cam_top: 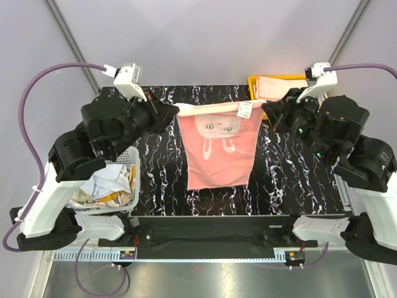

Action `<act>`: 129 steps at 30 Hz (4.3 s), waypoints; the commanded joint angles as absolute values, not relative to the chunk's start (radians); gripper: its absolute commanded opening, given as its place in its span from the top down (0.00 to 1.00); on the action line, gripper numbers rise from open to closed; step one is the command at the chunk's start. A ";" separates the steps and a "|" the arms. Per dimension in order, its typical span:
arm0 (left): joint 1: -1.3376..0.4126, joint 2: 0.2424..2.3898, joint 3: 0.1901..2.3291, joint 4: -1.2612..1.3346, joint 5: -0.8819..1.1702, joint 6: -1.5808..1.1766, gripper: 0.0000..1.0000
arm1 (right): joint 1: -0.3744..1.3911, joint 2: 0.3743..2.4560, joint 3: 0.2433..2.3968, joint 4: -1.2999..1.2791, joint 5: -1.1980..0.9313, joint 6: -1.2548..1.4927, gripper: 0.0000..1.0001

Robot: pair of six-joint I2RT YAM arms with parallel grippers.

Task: Fold and stack the towels
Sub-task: Flatten out the crumpled towel, then fold the towel

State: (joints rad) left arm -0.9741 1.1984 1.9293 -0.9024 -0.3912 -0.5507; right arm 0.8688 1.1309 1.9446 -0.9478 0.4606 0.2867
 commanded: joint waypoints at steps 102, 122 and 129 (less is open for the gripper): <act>-0.459 1.552 1.111 -0.448 0.089 -0.710 1.00 | 0.347 1.508 1.083 -0.488 -0.184 0.457 1.00; -0.462 1.551 0.985 -0.388 0.121 -0.712 1.00 | 0.377 1.532 0.968 -0.414 -0.215 0.482 1.00; -0.468 1.591 0.973 -0.370 0.132 -0.713 1.00 | 0.382 1.566 0.960 -0.399 -0.216 0.482 1.00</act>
State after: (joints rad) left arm -0.4652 1.5784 0.9764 -0.4007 0.1329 -0.7303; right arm 0.3752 1.5578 0.9619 -0.4282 -0.2276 0.4770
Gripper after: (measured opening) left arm 0.071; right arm 0.084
